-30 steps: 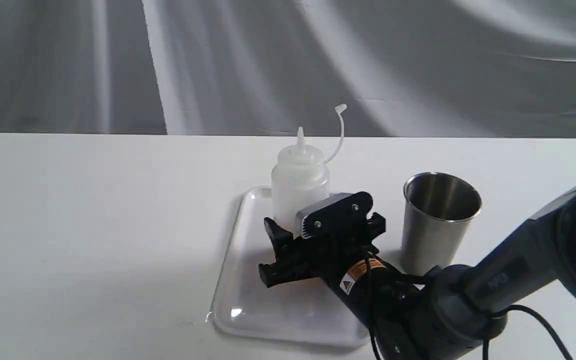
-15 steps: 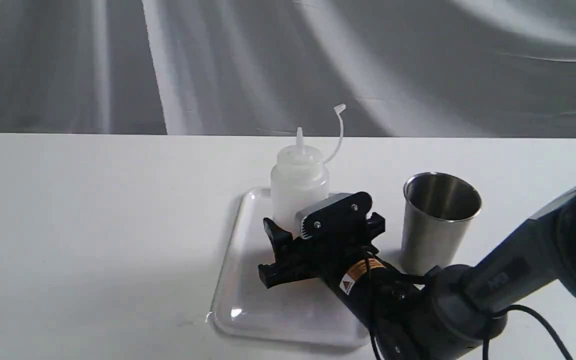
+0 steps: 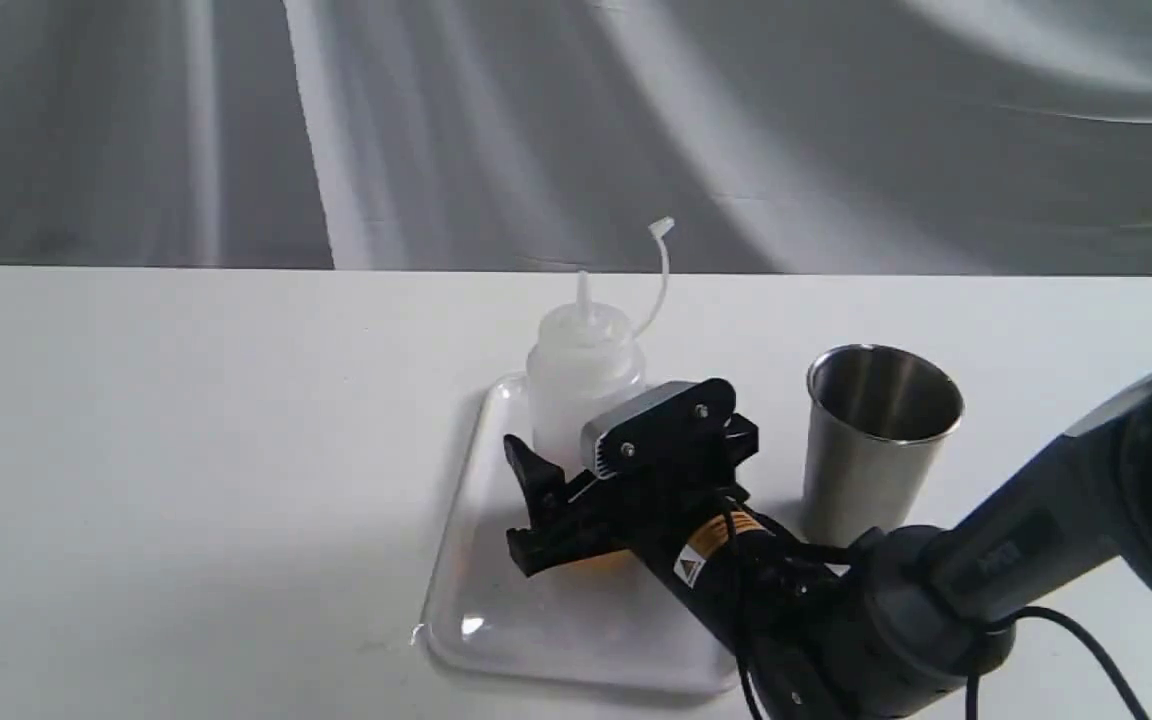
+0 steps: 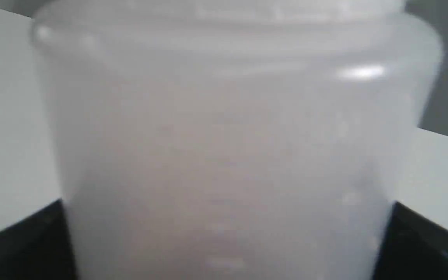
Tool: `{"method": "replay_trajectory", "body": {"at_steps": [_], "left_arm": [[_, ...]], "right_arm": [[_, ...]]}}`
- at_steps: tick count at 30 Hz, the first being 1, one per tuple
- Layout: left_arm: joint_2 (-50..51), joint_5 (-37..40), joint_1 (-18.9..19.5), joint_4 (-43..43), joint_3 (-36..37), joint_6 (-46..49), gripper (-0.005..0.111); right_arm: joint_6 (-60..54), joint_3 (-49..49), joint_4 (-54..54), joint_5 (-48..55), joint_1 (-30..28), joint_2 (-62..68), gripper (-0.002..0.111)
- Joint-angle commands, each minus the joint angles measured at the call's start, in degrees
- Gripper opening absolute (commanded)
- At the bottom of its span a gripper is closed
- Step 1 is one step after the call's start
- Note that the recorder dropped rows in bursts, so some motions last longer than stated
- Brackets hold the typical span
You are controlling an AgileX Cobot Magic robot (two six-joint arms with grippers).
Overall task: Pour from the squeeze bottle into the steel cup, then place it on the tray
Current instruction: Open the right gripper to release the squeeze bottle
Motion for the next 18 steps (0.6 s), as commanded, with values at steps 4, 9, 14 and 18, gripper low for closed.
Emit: {"method": "replay_trajectory", "body": {"at_steps": [4, 9, 14, 18], "left_arm": [[-0.15, -0.41, -0.3, 0.02, 0.25, -0.06, 0.008], [-0.15, -0.41, -0.3, 0.02, 0.25, -0.06, 0.008], [-0.15, -0.41, -0.3, 0.02, 0.25, -0.06, 0.008], [-0.15, -0.41, -0.3, 0.02, 0.25, -0.22, 0.008]], "right_arm": [[0.17, -0.2, -1.03, 0.85, -0.5, -0.45, 0.086], [0.41, -0.2, -1.03, 0.85, -0.5, -0.45, 0.087], [1.95, -0.2, -1.03, 0.85, -0.5, -0.45, 0.087], [1.92, -0.2, -1.03, 0.72, -0.5, -0.45, 0.087]]}}
